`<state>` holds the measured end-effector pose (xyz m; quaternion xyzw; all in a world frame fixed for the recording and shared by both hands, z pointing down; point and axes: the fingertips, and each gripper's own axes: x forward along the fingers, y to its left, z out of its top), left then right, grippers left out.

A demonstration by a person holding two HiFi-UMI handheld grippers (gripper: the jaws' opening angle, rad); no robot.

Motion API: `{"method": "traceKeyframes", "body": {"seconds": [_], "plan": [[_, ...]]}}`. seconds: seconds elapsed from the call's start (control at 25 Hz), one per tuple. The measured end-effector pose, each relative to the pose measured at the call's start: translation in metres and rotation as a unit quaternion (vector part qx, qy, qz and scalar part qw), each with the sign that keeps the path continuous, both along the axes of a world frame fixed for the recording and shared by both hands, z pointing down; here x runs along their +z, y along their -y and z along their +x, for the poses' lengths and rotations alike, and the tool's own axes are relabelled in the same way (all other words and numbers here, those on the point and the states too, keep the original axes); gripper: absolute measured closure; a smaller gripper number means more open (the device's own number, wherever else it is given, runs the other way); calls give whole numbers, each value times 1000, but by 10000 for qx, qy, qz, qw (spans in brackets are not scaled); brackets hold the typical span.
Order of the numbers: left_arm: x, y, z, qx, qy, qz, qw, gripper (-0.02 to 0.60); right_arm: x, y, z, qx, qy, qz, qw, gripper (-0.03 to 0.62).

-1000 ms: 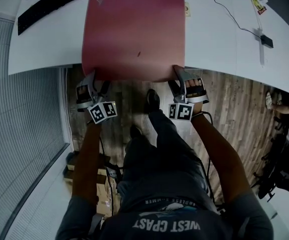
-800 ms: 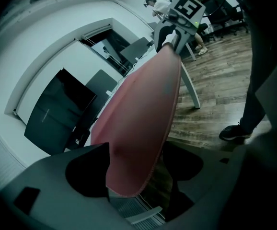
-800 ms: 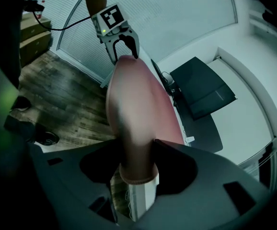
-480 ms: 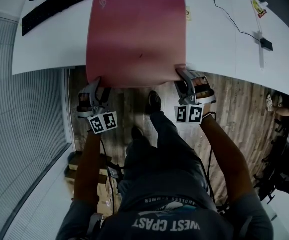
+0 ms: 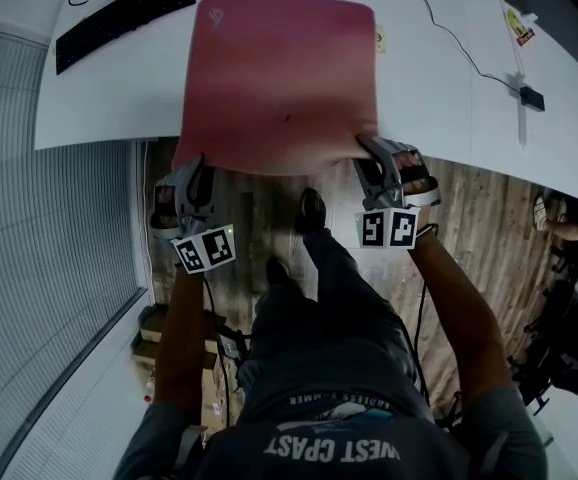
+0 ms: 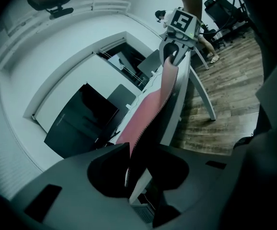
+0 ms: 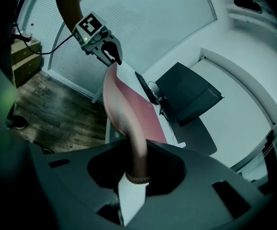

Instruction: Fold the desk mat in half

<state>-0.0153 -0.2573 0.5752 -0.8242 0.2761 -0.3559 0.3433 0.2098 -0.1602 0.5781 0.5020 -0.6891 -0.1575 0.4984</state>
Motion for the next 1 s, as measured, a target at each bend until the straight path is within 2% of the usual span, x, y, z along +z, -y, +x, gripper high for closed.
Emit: {"method": "traceKeyframes", "body": {"seconds": [0.16,0.52,1.0], "plan": [[-18,15,6,-66,-87,103,9999,491,-14,13,7,59,164,31,9998,504],[-53,53,24,-236,-142,306,9992,491,-38,50,27,201,440,103,9988,517],[-63,110,53,-437,9,193,9989,488,-41,102,52,410,814,-179,9957,522]]}}
